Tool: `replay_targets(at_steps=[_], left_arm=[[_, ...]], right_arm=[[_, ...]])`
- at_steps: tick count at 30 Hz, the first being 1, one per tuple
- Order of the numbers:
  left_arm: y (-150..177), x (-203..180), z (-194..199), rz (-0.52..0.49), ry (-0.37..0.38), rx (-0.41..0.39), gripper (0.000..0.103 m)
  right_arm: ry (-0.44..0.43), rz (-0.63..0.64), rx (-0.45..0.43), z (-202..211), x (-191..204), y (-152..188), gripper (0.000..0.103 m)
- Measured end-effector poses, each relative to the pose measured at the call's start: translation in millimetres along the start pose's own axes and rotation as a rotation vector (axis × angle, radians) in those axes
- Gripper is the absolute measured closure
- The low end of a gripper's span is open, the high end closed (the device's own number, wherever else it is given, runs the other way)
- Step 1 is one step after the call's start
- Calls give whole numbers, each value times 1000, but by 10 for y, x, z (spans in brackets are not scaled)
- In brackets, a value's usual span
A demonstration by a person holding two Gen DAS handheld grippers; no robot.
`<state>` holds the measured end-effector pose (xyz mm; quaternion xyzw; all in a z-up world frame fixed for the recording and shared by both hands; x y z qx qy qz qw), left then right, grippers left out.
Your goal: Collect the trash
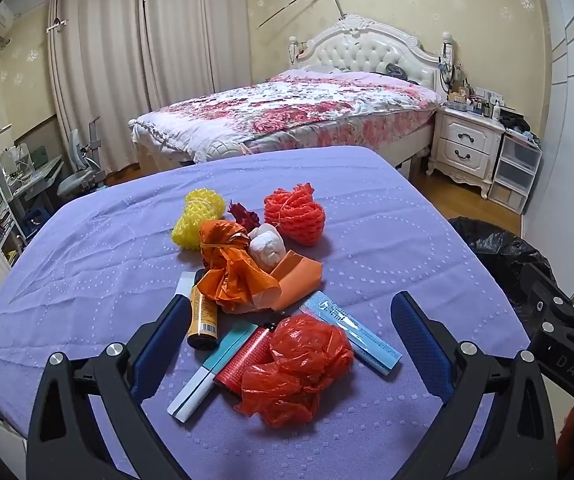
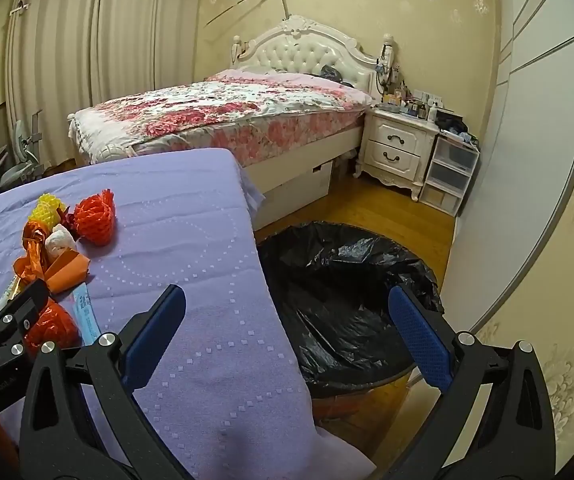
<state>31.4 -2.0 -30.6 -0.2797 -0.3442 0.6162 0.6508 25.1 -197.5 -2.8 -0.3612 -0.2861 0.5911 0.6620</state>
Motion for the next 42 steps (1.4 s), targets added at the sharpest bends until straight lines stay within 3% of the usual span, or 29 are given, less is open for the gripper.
replay_targets(at_steps=[42], left_arm=[[52,-23,-44,21,27,33,6]], right_arm=[[-9,-18,29,-45,15,94,4]])
Point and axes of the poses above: each gripper's, at about its wrist camera, not at the fingertips, and z roughly against the way its jaws point, x to its left, y to its underside, the point moved 4 cm from there along -z, roughly the way its jaws point, and after that the axes turned 2 degrees about -y, right-handed, at the moved point
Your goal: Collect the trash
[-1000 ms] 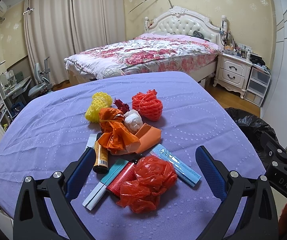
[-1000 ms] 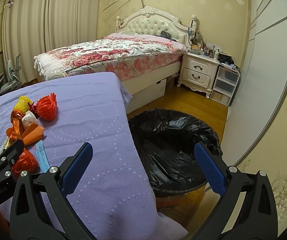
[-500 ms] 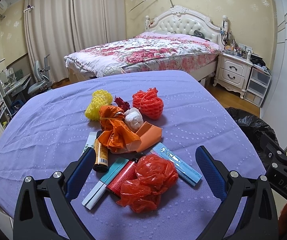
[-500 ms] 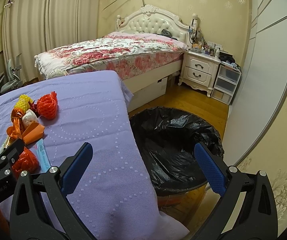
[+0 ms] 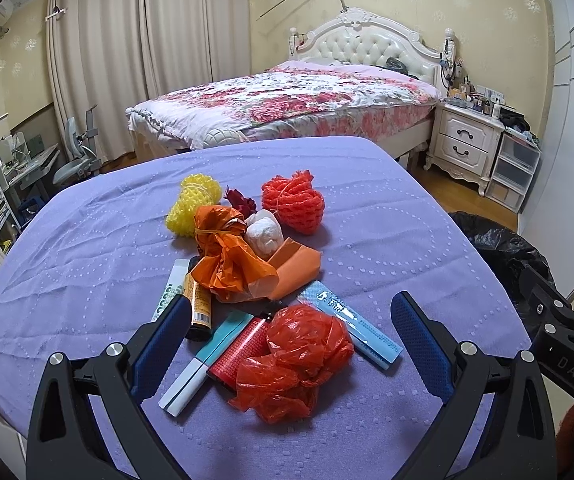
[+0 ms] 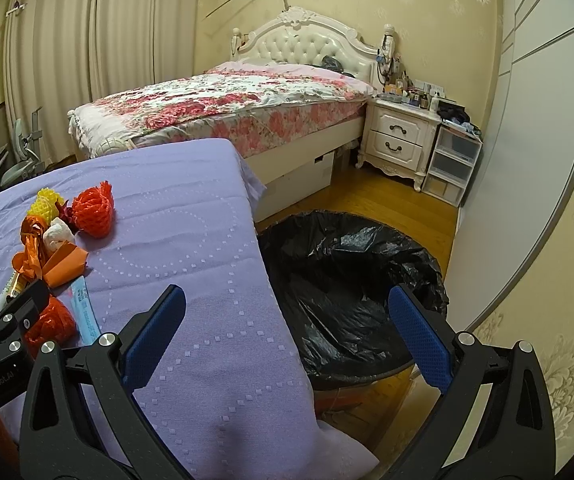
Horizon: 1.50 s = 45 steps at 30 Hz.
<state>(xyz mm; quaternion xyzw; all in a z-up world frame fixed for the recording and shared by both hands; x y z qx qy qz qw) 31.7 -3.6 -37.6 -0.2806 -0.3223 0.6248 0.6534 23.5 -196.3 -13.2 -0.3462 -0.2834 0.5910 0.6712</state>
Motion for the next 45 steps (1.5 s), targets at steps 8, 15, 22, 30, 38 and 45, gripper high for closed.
replay_targets(at_steps=[8,15,22,30,38,45], left_arm=[[-9,42,-5,8,13,5,6],[-9,35,-5,7,12,4,6],[6,16,-7,-3,15,12,6],[13,134,-4,7,5,27,6],[86,530,18,31,-39,44,7],[210,922,22,57,-72,75,7]], right_arm=[[-1,0,5,-6,0,9,4],[-2,-2,7,7,17,49,4],[-6,-3,17,-9,47,94,4],[-17,-10,31,-31,47,115,4],[-59,-3,54,16,166,135,10],[-124,29,102,31,402,193,27]])
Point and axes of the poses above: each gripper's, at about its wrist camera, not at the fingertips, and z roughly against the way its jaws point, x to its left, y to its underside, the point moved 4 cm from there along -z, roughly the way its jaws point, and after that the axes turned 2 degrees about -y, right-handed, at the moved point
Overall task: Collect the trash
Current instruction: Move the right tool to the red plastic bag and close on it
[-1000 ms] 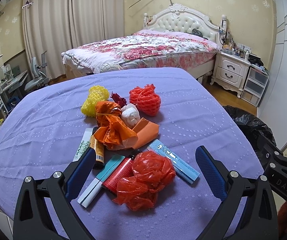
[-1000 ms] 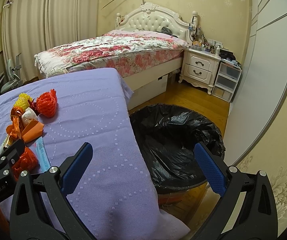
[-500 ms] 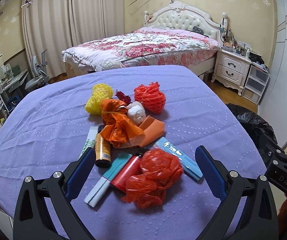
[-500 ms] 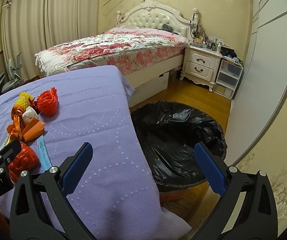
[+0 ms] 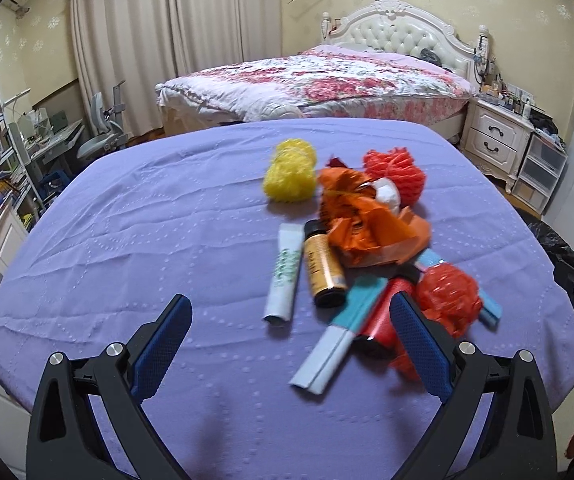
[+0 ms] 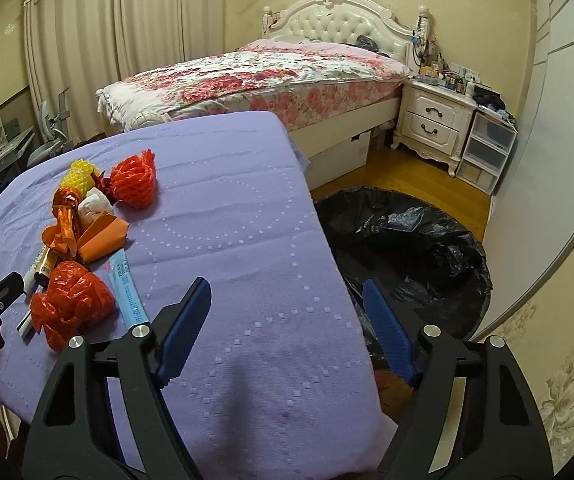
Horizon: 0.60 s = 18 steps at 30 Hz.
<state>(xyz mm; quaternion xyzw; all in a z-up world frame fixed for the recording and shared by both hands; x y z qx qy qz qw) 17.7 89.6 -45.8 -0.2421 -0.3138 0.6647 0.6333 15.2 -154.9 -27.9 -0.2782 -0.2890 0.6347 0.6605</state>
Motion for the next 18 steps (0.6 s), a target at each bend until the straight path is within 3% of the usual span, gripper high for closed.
replay_targets(at_steps=[11,18], left_arm=[[104,124,-28,-8,8,22,7],[92,358,27,20,-28,3,7]], right_arm=[[-21,53,6,103,238,-67,29],[-110,94,18,128,553,-107,34]])
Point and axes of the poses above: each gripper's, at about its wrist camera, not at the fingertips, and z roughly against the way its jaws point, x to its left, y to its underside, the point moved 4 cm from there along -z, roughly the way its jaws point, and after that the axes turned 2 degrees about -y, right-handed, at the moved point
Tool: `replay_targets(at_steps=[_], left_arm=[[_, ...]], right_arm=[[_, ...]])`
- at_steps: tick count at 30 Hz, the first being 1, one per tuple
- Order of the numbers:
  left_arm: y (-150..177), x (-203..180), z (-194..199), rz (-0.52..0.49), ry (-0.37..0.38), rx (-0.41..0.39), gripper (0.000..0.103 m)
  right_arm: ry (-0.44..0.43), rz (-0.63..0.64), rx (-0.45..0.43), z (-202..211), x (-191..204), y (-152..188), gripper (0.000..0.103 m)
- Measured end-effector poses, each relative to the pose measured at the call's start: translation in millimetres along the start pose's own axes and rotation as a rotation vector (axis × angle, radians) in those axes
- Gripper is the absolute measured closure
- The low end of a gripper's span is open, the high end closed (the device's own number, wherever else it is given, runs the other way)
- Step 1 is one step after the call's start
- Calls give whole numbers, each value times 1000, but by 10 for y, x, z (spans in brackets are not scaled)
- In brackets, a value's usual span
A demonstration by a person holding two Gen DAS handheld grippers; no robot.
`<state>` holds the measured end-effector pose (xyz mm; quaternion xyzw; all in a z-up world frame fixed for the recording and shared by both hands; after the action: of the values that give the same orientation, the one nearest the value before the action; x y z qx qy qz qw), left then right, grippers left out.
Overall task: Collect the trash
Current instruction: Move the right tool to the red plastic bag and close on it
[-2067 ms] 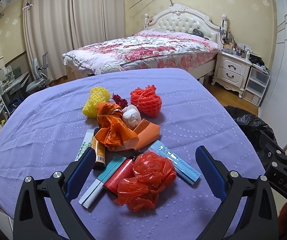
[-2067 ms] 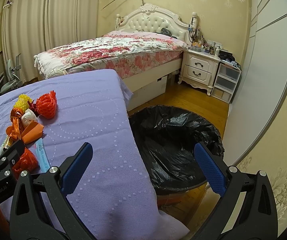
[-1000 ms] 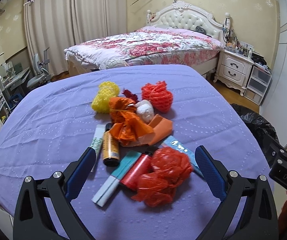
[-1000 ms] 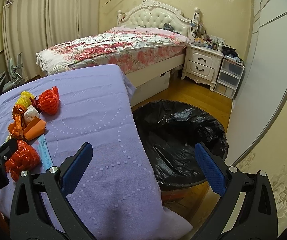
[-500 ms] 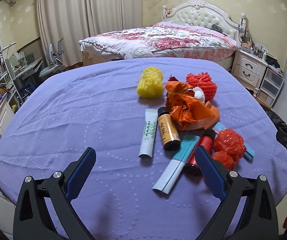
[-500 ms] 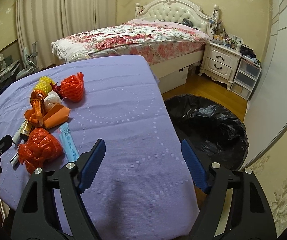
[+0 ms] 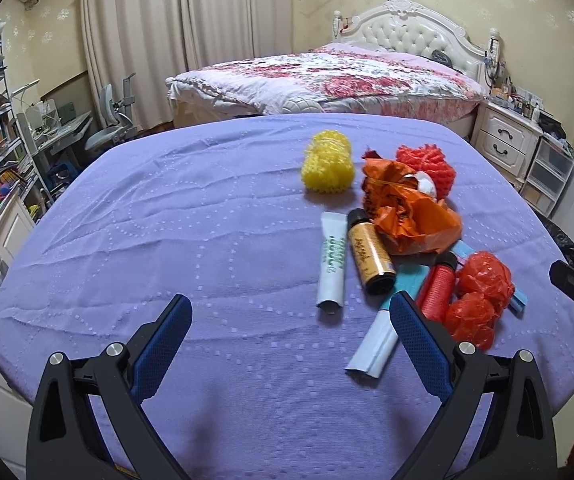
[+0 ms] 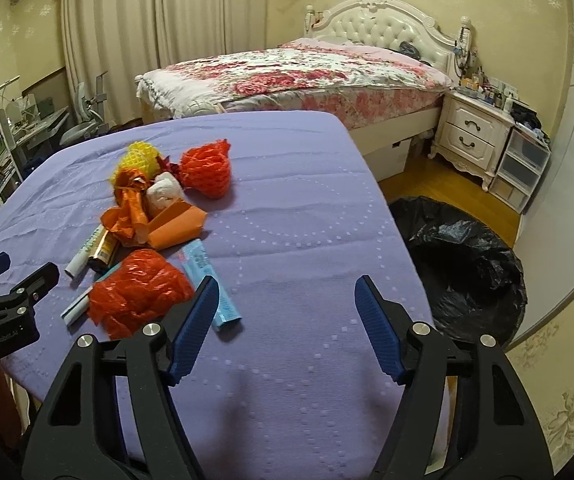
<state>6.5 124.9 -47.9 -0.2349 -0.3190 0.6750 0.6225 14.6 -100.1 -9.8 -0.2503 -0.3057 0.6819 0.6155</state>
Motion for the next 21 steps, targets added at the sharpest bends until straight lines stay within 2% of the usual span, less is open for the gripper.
replay_targets(at_steps=[7,11,16,17,20,21], left_arm=[[3,308,30,32,-44,-13,7],[25,466,25,44,-72,-23,7],[88,616,-17,67,-69,-10,7],[98,632,-26,72,-66,-7,7],[115,648,-59,88,-51,1,7],[120,650,-65,91,-45,2,7]], right_arm=[[-92,83,9,-30,528,-39,34],[-102,111,23,-90,711,-22,34],[-106,116,55,-174,788,27,34],[-112,115,57,-173,795,28,36],[-155,116,64,-160,825,36,59],[-160,114,65,-154,831,43,60]])
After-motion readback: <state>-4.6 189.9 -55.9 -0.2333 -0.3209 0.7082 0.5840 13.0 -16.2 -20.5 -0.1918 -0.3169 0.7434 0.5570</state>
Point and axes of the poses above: each gripper's, at about its wrist camera, not at the fingertips, and z roughly against the way its jaws point, x to its left, y to its underside, the point moved 4 cm from there along -z, roughly the way its jaws point, and after that the axes turned 2 degrees about -y, right-handed, at the moved point
